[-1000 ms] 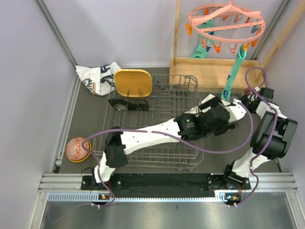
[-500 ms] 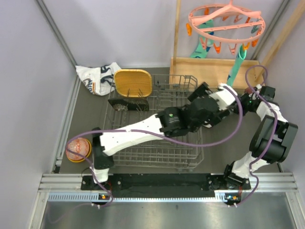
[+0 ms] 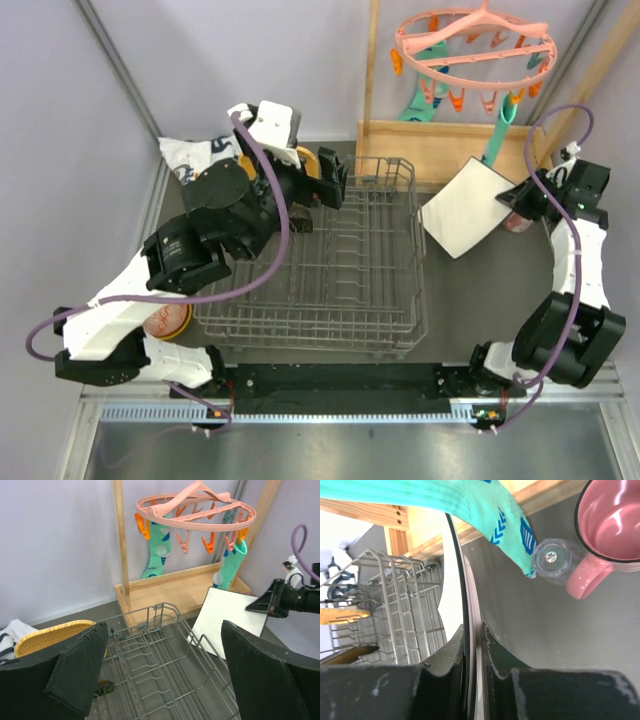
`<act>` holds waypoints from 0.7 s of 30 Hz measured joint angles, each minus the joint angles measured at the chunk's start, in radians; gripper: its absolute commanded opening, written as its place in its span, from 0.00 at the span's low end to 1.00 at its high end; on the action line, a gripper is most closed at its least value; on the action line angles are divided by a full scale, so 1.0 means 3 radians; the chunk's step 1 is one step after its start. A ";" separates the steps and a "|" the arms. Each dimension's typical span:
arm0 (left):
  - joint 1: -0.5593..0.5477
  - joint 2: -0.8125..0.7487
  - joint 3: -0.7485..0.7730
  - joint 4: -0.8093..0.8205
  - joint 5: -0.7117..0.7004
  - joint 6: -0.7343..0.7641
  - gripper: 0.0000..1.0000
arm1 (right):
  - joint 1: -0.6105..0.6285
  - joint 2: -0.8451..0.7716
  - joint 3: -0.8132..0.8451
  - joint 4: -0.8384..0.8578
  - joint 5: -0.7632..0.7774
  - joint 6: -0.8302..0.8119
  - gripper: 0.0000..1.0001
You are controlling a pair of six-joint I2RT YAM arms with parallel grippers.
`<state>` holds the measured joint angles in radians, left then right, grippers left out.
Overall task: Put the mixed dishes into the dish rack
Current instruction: Pass the plate from the left arm to the right
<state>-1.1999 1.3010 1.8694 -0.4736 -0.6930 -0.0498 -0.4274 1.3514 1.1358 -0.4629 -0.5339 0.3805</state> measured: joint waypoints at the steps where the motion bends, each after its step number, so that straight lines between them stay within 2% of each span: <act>1: 0.0004 -0.0024 -0.0017 -0.0006 -0.0024 -0.0006 0.99 | 0.0000 -0.0034 0.0011 -0.0024 0.0018 -0.0028 0.00; 9: 0.0006 0.0050 -0.0142 -0.0201 -0.0113 -0.0043 0.99 | 0.0000 -0.0402 0.0085 -0.0262 0.0313 -0.0329 0.00; 21: 0.0010 -0.0031 -0.0141 -0.0259 -0.0225 -0.0064 0.99 | 0.0000 -0.0933 0.0237 -0.0373 0.0305 -0.0361 0.00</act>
<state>-1.1969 1.2919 1.8271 -0.5514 -0.7605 -0.0689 -0.4274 1.0714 1.2068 -0.5747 -0.4423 0.2722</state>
